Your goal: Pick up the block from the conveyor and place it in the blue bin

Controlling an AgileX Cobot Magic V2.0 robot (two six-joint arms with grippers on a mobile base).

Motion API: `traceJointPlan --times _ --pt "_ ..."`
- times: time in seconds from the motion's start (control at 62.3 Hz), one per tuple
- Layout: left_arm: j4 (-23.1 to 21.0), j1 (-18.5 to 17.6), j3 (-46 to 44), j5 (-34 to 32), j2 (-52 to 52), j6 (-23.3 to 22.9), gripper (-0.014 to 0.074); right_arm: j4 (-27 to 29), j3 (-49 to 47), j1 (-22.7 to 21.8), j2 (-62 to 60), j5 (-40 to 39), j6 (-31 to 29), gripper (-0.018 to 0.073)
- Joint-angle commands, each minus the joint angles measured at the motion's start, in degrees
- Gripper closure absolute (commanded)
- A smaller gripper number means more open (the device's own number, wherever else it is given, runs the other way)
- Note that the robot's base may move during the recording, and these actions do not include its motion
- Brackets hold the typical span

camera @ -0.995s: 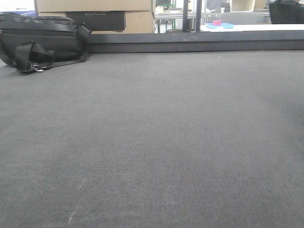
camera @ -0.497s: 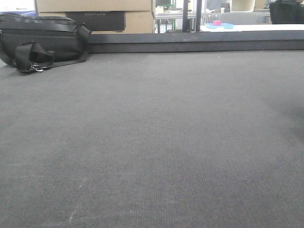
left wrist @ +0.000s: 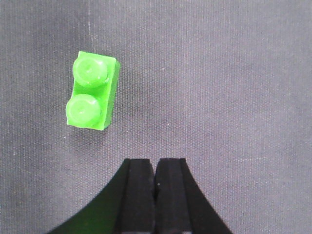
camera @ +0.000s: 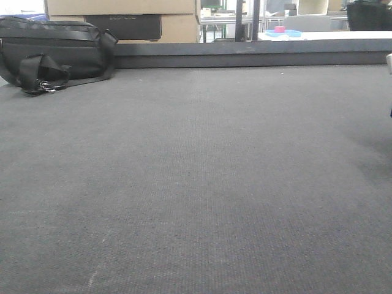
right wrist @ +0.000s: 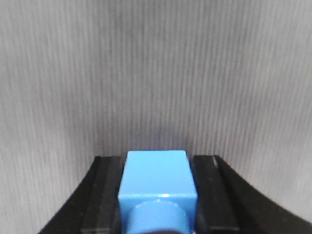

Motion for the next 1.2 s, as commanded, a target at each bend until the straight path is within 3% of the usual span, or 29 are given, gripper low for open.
traceJointPlan --times 0.0,0.128,0.241,0.561,0.626,0.914,1.011,1.187 --pt "-0.4 1.0 -1.3 -0.1 0.3 -0.1 0.0708 -0.8 -1.0 -0.1 -1.8 2.0 0.2 0.0715" --pt "-0.4 4.4 -5.1 5.9 2.6 6.8 0.0708 -0.2 -1.6 -0.1 -5.6 2.9 0.2 0.0715" --pt "-0.4 7.1 -7.5 5.8 5.2 13.4 0.0708 0.8 -1.7 -0.1 -9.5 1.7 0.2 0.0715" --pt "-0.3 7.7 -8.1 1.1 12.3 19.3 0.0700 2.3 -1.7 -0.1 -13.3 0.7 0.2 0.0715" --pt "-0.4 7.7 -8.1 0.6 13.7 19.3 0.0652 2.3 -1.7 -0.1 -13.2 0.4 0.2 0.0715" --pt "-0.4 7.7 -8.0 -0.9 18.7 19.3 0.0217 2.4 -1.7 -0.1 -13.2 0.0 0.2 0.0715" --pt "-0.6 7.7 -7.0 -3.8 19.8 19.3 0.0168 2.5 -1.7 -0.1 -13.2 -0.6 0.2 0.0715" --pt "-1.0 7.7 -5.7 -5.9 22.4 19.3 0.0174 2.5 -1.7 -0.1 -13.2 -1.3 0.2 0.0715"
